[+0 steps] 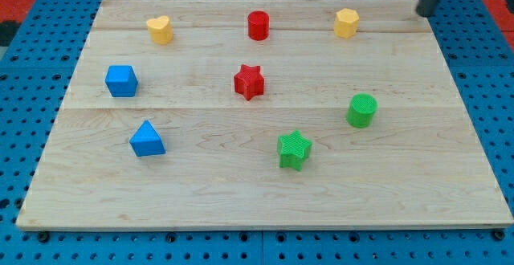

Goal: Place the yellow hexagon diagonal to the bottom right of the red circle

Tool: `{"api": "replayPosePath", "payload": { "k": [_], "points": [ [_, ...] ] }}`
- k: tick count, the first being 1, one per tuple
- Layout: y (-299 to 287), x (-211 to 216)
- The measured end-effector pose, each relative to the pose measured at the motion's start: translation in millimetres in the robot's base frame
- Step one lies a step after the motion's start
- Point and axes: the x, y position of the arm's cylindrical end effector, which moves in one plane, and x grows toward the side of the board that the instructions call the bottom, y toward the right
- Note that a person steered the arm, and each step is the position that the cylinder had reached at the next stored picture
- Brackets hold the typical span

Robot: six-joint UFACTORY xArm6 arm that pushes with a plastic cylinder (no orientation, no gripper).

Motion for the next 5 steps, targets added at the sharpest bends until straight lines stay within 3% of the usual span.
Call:
{"api": "replayPosePath", "payload": {
  "k": [3,4,5],
  "points": [
    [-145.8,32.9],
    [-136.9,16.9],
    [-171.5,-11.9]
  ]
}}
